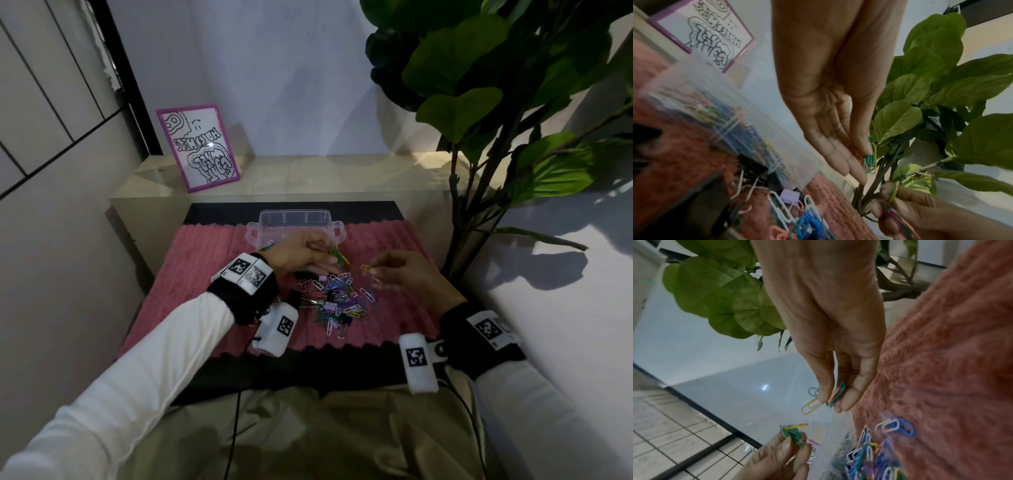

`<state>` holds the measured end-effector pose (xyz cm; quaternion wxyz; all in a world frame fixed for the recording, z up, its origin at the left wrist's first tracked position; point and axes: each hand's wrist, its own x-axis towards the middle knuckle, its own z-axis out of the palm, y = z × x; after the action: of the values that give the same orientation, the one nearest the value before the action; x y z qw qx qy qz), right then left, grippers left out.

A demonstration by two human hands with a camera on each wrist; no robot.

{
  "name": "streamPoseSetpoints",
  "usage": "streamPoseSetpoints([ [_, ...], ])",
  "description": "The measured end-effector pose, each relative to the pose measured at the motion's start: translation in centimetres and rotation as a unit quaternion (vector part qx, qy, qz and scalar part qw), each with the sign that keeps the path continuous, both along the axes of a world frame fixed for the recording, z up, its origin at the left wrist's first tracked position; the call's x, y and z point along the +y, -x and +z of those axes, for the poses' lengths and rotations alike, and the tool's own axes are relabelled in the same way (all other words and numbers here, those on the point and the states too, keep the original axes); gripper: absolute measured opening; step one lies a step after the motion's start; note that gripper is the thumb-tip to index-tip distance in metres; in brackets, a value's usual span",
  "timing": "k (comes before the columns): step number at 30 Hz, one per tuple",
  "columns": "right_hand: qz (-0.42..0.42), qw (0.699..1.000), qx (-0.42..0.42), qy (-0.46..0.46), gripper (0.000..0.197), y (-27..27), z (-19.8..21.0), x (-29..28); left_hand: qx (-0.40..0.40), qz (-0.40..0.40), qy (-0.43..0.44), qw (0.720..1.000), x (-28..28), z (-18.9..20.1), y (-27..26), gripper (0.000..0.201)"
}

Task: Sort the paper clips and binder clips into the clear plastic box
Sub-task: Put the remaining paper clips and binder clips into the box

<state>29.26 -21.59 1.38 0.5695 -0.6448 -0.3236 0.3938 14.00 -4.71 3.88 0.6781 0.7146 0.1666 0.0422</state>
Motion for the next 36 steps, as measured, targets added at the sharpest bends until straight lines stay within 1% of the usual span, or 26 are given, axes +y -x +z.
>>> streamPoseSetpoints([
  [3,-0.006,1.000,0.024,0.000,0.012,0.0,-0.1,0.1,-0.013,0.003,0.017,1.000,0.3,0.1,0.8,0.014],
  [7,-0.018,0.999,0.032,-0.004,0.014,0.2,-0.1,0.5,-0.029,0.020,0.021,0.999,0.8,0.5,2.0,0.017],
  [10,-0.024,1.000,0.000,-0.013,0.016,0.4,-0.3,0.8,-0.040,0.056,-0.032,0.997,1.8,1.0,3.1,0.016],
  [13,-0.024,0.998,-0.044,-0.022,0.017,0.7,-0.3,0.9,-0.038,0.063,-0.063,0.995,2.6,1.2,4.0,0.018],
  [14,-0.024,0.998,-0.044,-0.026,0.017,0.8,-0.3,0.9,-0.034,0.064,-0.075,0.995,2.7,1.2,4.2,0.019],
  [16,-0.022,0.999,-0.017,-0.029,0.014,0.7,-0.2,0.9,-0.025,0.064,-0.097,0.993,2.9,1.2,4.4,0.019],
  [18,-0.018,0.999,0.003,-0.028,0.013,0.6,-0.1,1.0,-0.014,0.067,-0.128,0.989,3.0,1.4,4.3,0.012],
  [20,-0.021,0.999,0.007,-0.026,0.014,0.4,0.1,1.1,-0.001,0.088,-0.181,0.979,3.4,1.9,4.2,0.009],
  [22,-0.030,0.999,-0.002,-0.024,0.014,0.2,0.3,1.4,0.017,0.120,-0.245,0.962,4.0,2.4,4.0,0.008],
  [24,-0.035,0.999,-0.018,-0.021,0.014,0.0,0.5,1.8,0.044,0.133,-0.297,0.944,4.7,2.7,3.8,0.009],
  [26,-0.037,0.999,-0.009,-0.029,0.015,-0.1,0.6,2.3,0.080,0.128,-0.339,0.929,5.4,2.8,3.7,0.011],
  [27,-0.037,0.999,-0.006,-0.032,0.015,0.0,0.6,2.7,0.100,0.122,-0.369,0.916,5.6,2.8,3.5,0.013],
  [29,-0.025,0.999,-0.019,-0.034,0.012,0.4,1.0,3.3,0.136,0.108,-0.425,0.889,5.7,2.7,3.3,0.017],
  [30,-0.012,0.999,-0.033,-0.032,0.010,0.7,1.2,3.6,0.150,0.100,-0.440,0.880,5.7,2.8,3.3,0.018],
  [32,0.016,0.997,-0.066,-0.034,0.008,1.2,1.9,4.4,0.172,0.080,-0.451,0.872,5.7,2.6,3.2,0.017],
  [34,0.022,0.996,-0.081,-0.040,0.009,1.5,2.5,5.5,0.181,0.051,-0.444,0.876,5.7,2.5,3.4,0.015],
  [36,0.017,0.994,-0.102,-0.040,0.013,1.6,3.2,6.8,0.179,0.025,-0.440,0.879,5.7,2.5,3.6,0.022],
])
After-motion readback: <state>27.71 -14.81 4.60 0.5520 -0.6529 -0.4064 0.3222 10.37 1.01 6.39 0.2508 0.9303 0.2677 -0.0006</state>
